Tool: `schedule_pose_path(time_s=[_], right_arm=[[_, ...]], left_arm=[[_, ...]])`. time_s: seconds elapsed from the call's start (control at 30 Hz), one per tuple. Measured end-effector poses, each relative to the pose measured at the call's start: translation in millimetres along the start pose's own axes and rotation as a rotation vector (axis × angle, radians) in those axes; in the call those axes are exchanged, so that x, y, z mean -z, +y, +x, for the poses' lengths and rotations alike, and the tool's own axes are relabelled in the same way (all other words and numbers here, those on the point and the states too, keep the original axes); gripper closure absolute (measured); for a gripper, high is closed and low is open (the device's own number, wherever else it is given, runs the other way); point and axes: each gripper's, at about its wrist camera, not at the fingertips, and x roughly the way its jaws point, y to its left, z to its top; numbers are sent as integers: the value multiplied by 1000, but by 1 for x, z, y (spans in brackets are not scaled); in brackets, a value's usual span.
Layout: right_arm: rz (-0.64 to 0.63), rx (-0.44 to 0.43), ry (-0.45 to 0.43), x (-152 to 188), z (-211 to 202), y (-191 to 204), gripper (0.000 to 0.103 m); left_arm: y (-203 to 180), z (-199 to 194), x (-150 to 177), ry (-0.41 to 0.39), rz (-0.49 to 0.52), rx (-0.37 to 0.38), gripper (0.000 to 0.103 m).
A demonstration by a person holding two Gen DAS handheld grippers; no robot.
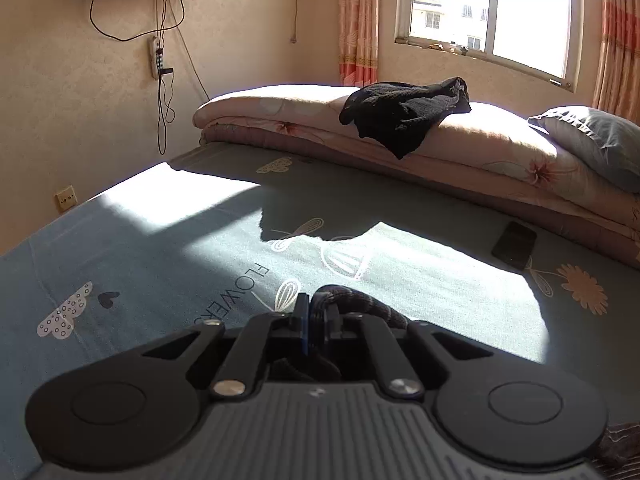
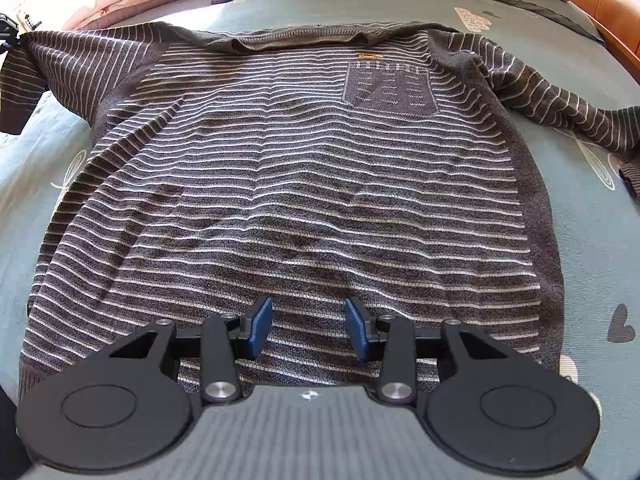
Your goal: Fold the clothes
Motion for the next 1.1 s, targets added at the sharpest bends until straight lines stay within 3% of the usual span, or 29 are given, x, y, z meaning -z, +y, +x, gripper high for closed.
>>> schedule_pose_path(time_s=[0.1,0.2,0.4,0.47,0.57,0.7,0.87,1.0,1.1], right_arm=[[-20,3,-3,-1,8,6,46],[-62,31,-12,-5,11,15,45],[-50,38,-13,-11,13,17,41],[-51,37,-14,-11,13,18,39],[-52,36,-16,-11,15,19,36],[-50,44,-18,-11,15,21,36],[-38,39,-23,-9,12,23,36],[-43,22,-39,-9,1,29,36],[-66,8,-83,-9,-20,40,36]], left_arm=[[-10,18,-6,2,3,-11,99],[-23,38,-3,-1,58,-60,99],[-28,84,32,73,156,-152,98],[-23,90,39,94,162,-160,89],[-15,92,45,112,181,-174,87],[5,78,38,114,151,-183,74],[42,38,14,39,91,-251,72],[65,-2,5,34,73,-232,70],[69,-33,9,50,133,-192,64]])
